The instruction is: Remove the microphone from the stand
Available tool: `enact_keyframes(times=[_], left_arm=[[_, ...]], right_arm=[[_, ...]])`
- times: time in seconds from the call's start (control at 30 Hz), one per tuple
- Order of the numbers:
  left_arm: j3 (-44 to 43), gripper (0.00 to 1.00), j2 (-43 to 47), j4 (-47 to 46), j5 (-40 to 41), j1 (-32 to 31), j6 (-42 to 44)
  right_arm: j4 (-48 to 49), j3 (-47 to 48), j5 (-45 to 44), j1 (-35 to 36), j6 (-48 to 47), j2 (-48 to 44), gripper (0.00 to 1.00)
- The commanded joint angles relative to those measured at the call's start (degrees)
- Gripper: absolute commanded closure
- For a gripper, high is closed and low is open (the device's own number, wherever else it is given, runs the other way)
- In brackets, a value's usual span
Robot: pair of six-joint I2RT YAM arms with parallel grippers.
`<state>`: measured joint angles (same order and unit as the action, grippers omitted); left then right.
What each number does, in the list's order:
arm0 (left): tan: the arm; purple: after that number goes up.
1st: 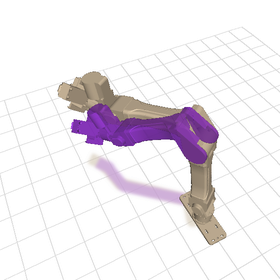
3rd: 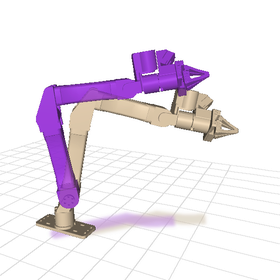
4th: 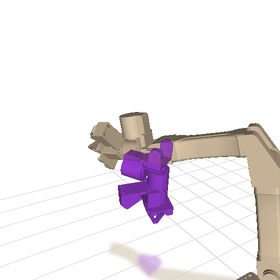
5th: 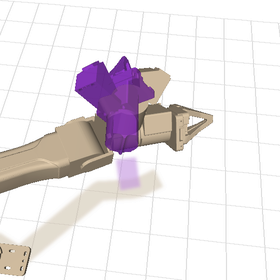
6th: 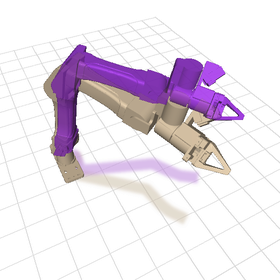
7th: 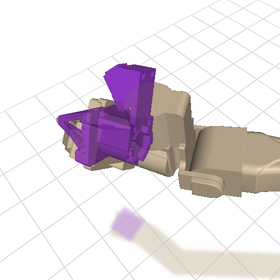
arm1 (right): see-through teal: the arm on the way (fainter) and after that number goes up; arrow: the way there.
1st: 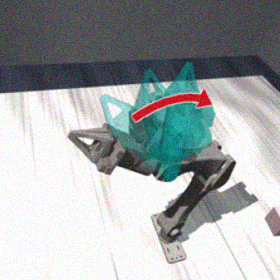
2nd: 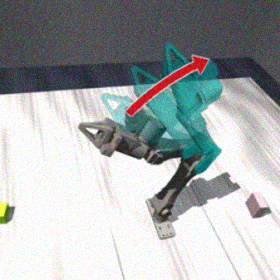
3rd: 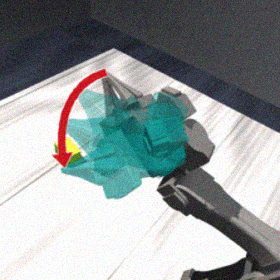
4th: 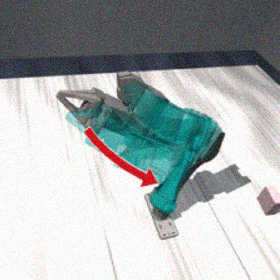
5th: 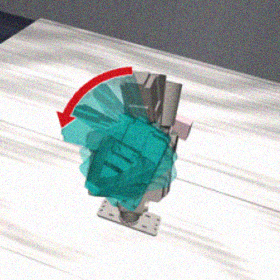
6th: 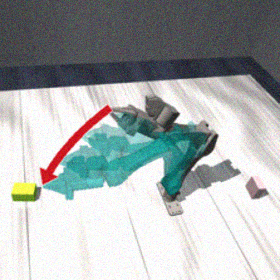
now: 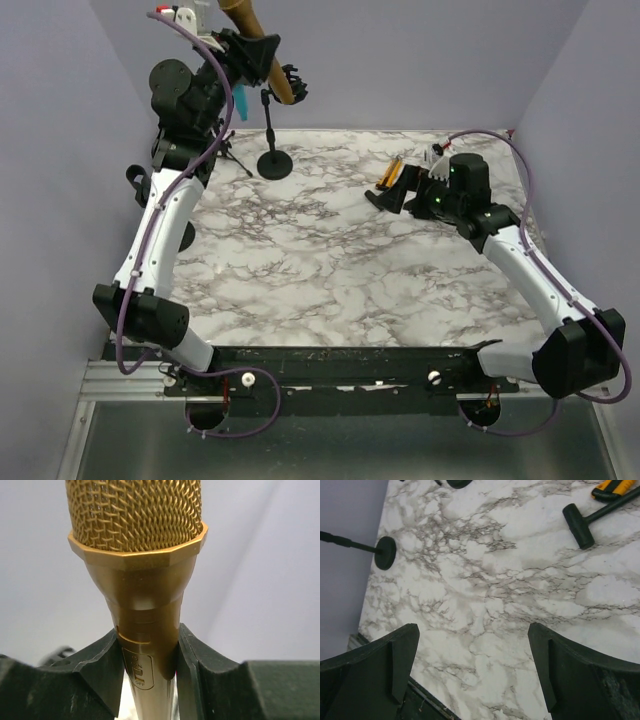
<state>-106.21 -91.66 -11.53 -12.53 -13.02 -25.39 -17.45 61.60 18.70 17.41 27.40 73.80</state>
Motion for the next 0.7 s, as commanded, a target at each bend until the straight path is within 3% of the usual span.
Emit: enact_keyframes(times=[0.0, 0.17, 0.3, 0.43, 0.67], left_arm=[[9.48, 1.00, 2.21, 9.65, -25.22, -0.10, -14.25], [19.21, 1.00, 4.56, 9.47, -41.66, -1.50, -21.95], [26.37, 1.00, 7.39, 15.72, -43.20, -4.27, -16.58], [29.93, 1.00, 8.84, 23.88, -38.89, -7.99, -6.89], [32.29, 1.00, 7.66, 29.63, -37.75, -13.73, 1.07]], right_arm=[[-0.81, -0.71, 8.39, -0.15, 2.17, -4.31, 0.00], [12.28, -6.37, 20.15, -0.14, 14.42, -7.75, 0.00], [27.59, -11.32, 25.44, 0.57, 26.38, -9.45, 0.00], [30.30, -11.12, 21.76, 3.99, 27.05, -9.73, 0.00], [27.20, -10.39, 5.41, 12.61, 24.04, -8.30, 0.04]])
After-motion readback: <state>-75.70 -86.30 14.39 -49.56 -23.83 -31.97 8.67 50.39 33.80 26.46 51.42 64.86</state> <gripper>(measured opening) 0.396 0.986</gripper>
